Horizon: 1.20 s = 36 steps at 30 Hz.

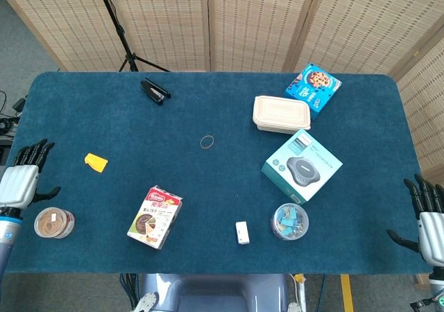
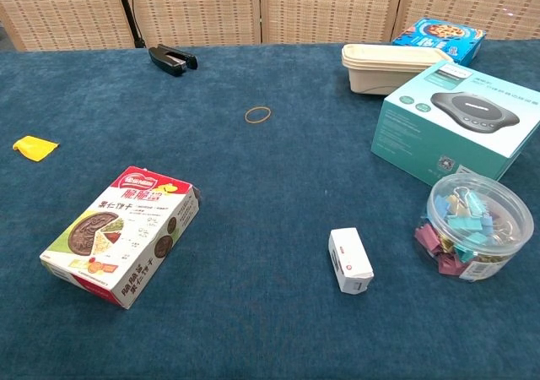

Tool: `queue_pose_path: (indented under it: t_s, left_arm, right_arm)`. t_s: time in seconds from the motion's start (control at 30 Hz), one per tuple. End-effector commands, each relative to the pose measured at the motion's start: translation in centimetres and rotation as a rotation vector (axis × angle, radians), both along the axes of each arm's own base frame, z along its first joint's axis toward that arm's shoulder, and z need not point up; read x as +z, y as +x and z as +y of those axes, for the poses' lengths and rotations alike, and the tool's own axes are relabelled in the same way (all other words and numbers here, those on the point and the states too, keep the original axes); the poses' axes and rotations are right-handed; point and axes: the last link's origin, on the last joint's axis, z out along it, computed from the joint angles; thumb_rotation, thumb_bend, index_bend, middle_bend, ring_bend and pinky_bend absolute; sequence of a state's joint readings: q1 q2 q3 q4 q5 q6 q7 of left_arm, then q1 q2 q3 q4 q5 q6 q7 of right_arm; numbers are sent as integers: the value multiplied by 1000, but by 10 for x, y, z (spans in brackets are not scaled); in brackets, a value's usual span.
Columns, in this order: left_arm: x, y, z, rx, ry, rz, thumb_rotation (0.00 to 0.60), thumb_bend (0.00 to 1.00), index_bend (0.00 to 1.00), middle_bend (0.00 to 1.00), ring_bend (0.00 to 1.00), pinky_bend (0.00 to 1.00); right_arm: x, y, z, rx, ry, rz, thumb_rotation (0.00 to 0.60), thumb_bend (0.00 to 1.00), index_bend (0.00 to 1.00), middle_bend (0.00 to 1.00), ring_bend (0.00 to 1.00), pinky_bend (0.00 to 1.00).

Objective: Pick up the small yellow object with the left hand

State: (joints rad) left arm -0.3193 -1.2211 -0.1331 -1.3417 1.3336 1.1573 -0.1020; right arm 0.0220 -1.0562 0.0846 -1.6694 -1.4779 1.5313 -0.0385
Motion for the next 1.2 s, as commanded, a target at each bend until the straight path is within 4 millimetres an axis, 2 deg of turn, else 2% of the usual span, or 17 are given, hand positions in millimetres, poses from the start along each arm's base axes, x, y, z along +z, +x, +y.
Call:
queue_pose_path:
  t_s: [0.03,0.4,0.73,1.2]
  left_arm:
    - [-13,0,22,-9,-20,-15,600,220,0,0,0,0]
    - [-43,-12,62,-9,-64,8,600,223,27,0,0,0]
    - [-71,-21,76,21,-97,38,600,223,27,0,0,0]
    - [-81,-36,96,89,-64,78,600,226,27,0,0,0]
  right_arm:
    - [-1,0,-1,-1,4,1,600,0,0,0,0,0]
    - [-3,-3,-3,-15,8,-1,600,0,0,0,0,0]
    - [-5,-5,-5,-25,18,0,600,0,0,0,0,0]
    - [-5,-10,-8,-43,23,-10,600,0,0,0,0,0]
